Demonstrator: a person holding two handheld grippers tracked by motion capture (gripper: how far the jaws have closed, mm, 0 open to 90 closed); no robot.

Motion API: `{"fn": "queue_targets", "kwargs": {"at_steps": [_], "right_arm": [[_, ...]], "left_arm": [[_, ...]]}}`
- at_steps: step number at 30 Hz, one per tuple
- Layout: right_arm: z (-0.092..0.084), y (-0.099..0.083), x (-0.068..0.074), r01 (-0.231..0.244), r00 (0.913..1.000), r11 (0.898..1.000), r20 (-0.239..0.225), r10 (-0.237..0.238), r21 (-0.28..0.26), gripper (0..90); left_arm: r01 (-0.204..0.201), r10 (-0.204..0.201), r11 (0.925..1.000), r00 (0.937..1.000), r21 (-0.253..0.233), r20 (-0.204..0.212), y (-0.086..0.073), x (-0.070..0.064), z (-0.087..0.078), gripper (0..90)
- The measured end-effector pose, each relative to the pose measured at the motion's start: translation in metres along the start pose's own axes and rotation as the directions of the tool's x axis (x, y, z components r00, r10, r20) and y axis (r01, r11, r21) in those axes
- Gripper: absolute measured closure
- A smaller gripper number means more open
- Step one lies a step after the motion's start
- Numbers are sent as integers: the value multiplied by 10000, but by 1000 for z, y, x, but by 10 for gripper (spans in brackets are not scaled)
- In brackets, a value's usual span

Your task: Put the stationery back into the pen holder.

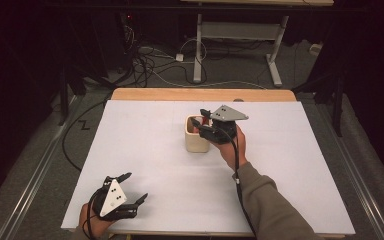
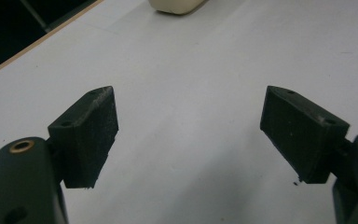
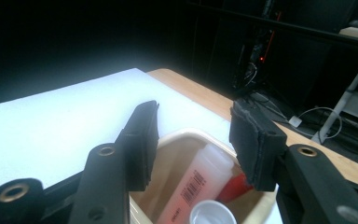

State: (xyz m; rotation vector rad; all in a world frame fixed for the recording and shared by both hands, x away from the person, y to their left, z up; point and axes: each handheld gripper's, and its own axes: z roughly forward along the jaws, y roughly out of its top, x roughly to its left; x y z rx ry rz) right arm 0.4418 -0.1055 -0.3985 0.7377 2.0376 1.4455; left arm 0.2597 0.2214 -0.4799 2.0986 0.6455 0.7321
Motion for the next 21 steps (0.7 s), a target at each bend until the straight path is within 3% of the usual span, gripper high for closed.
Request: {"fn": "queue_targets", "kwargs": {"at_steps": [21], "right_arm": [[-17,4,-3,296,9949,9995,966,-288,-66,308]], "left_arm": [[-135,135,9999,9998,-6,141,3,1,5,184]]}}
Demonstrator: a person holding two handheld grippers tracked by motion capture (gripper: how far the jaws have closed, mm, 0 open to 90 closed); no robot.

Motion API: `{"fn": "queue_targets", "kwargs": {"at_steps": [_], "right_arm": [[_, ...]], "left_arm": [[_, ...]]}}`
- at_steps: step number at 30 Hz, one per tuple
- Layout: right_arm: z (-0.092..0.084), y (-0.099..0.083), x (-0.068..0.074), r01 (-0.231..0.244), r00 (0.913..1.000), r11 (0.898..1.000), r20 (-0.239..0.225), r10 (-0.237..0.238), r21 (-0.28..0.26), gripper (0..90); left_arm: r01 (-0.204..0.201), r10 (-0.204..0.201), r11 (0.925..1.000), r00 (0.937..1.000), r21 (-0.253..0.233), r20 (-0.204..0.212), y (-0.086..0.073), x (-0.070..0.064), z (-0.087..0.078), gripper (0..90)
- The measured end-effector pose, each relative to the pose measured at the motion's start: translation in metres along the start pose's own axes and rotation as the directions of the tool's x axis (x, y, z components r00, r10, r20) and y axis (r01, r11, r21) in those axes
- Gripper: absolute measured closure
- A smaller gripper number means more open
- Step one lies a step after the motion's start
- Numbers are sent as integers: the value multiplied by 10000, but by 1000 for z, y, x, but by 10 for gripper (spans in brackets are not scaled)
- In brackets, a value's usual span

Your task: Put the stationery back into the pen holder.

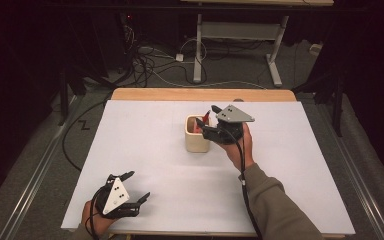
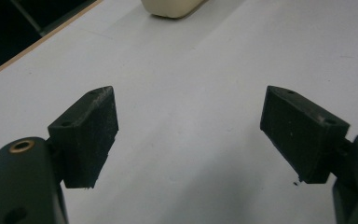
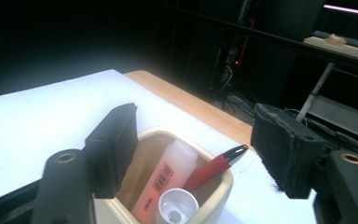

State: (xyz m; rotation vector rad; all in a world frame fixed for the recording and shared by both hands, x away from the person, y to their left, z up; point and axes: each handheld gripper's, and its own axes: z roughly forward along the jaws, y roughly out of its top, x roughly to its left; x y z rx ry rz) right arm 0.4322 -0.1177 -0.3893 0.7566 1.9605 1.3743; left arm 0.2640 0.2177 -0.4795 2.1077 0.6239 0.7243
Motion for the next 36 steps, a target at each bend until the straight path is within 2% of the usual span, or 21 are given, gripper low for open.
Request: {"fn": "queue_targets", "kwargs": {"at_steps": [8,16,36], "right_arm": [[-7,2,1,166,9996,9998,234,-163,-107,263],[-13,6,2,481,9988,9988,139,-479,-125,240],[-34,8,-1,832,9965,9965,-105,-832,-14,241]], "left_arm": [[38,-37,10000,10000,39,-52,-1,0,-2,185],[2,-1,9999,10000,114,-52,-1,-1,-1,184],[-56,58,9998,9999,206,-89,-2,-1,0,185]]}}
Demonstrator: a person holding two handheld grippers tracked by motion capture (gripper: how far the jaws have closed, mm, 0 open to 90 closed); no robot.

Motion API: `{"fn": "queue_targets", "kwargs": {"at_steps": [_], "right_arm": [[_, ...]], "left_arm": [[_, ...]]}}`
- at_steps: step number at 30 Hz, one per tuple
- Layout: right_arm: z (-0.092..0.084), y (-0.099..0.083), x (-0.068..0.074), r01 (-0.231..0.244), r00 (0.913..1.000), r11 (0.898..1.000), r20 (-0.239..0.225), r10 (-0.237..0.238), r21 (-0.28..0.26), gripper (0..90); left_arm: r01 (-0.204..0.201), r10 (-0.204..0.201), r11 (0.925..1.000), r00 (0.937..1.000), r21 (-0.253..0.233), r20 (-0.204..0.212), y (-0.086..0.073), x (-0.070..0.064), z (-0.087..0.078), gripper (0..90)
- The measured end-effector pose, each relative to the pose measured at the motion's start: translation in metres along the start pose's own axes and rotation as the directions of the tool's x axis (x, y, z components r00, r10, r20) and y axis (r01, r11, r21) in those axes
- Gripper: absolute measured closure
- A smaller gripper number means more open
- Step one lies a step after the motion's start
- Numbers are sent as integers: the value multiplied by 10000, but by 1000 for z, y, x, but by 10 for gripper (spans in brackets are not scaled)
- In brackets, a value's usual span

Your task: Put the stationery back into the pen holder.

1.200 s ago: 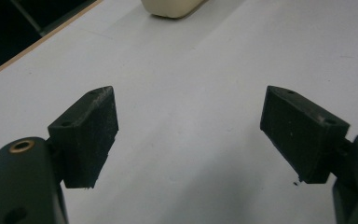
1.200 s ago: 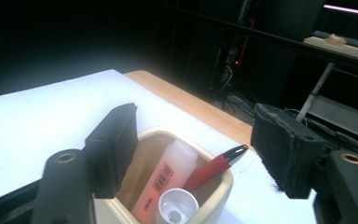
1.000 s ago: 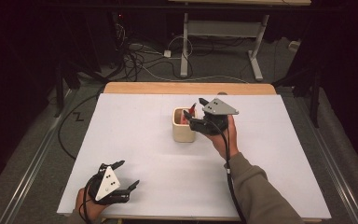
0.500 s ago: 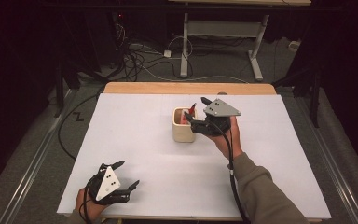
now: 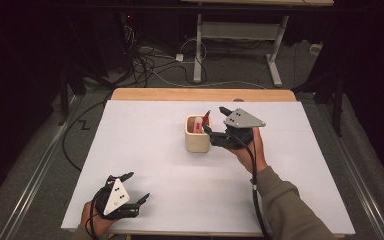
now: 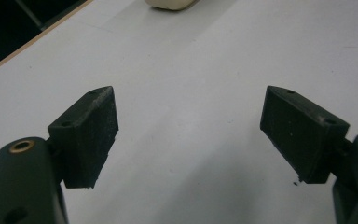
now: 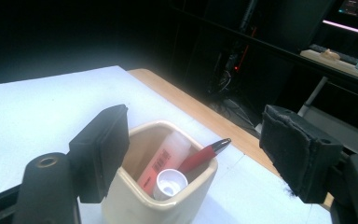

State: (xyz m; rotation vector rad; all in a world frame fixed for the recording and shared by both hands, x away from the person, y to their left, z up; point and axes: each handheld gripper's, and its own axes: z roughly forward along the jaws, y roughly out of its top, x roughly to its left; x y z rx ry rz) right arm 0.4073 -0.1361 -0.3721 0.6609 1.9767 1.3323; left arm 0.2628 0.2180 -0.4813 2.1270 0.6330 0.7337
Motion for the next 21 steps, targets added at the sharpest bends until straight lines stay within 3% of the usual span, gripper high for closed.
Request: {"fn": "queue_targets", "kwargs": {"at_steps": [11,21], "right_arm": [[-14,-3,4,497,9987,9987,-123,-496,145,245],[-28,-6,4,516,9984,9986,-212,-517,-64,245]], "left_arm": [[-1,1,10000,10000,39,-7,0,-1,0,185],[-37,37,10000,10000,83,-9,0,-1,1,184]]}}
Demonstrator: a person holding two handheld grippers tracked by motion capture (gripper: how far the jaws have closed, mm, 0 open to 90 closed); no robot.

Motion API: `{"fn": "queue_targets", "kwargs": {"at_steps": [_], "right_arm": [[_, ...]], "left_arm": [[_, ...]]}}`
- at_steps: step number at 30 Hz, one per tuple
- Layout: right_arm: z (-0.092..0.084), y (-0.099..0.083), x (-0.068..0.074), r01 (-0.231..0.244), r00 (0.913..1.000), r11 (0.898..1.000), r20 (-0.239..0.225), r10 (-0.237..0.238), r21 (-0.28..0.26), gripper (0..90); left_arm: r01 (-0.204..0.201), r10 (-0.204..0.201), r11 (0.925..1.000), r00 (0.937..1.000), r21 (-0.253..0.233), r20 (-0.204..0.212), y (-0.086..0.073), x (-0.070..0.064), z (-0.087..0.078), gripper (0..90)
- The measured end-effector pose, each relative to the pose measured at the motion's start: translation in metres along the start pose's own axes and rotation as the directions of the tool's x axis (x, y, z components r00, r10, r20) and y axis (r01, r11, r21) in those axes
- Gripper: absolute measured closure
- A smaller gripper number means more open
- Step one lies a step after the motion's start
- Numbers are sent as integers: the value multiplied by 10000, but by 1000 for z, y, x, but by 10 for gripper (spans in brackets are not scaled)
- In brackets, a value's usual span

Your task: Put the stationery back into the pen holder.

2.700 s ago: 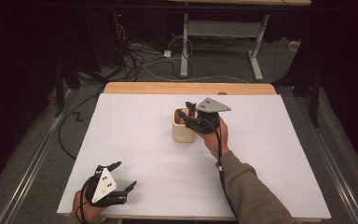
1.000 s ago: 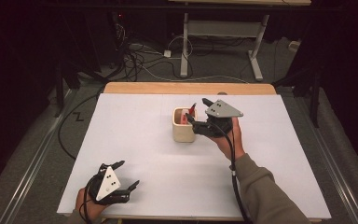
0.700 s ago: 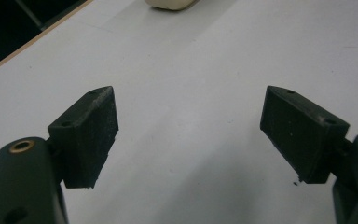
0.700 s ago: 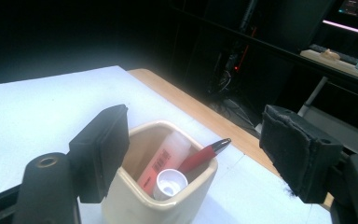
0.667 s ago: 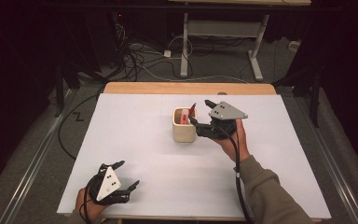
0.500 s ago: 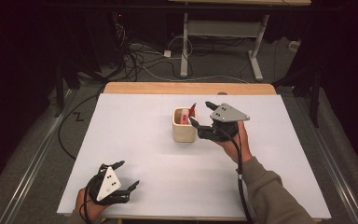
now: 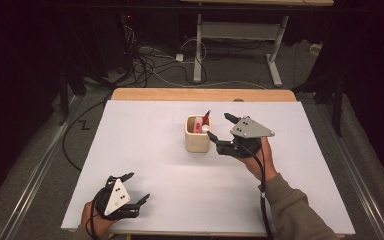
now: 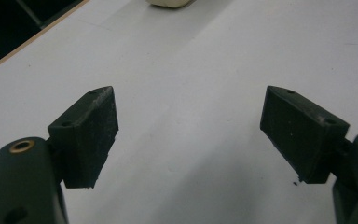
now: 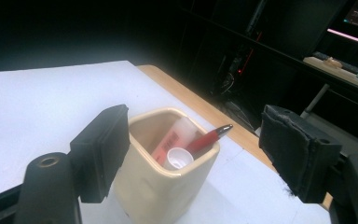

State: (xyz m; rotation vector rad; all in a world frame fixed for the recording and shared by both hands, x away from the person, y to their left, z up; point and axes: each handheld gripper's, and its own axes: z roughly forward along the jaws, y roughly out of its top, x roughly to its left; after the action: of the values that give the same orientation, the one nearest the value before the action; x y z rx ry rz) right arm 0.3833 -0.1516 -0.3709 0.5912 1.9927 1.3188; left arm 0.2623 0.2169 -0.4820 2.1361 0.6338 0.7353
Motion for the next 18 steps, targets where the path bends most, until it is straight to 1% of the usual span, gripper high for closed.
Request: {"fn": "queue_targets", "kwargs": {"at_steps": [3,6,8,11,18], "right_arm": [[-4,-2,0,-43,10000,10000,-65,43,8,245],[-8,-6,1,1,9999,9999,-106,1,147,245],[-11,-8,0,-12,9998,9999,-175,14,128,245],[-15,-11,0,-98,9998,9999,-155,100,127,245],[-24,-16,0,-104,9997,9999,-203,105,88,244]], "left_arm": [[3,-3,10000,10000,13,0,0,0,0,185],[7,-7,10000,10000,23,-3,0,0,0,185],[8,-8,10000,10000,12,3,0,0,0,185],[-1,1,10000,10000,27,-3,0,0,0,185],[-10,10,10000,10000,55,-3,0,0,0,185]]}}
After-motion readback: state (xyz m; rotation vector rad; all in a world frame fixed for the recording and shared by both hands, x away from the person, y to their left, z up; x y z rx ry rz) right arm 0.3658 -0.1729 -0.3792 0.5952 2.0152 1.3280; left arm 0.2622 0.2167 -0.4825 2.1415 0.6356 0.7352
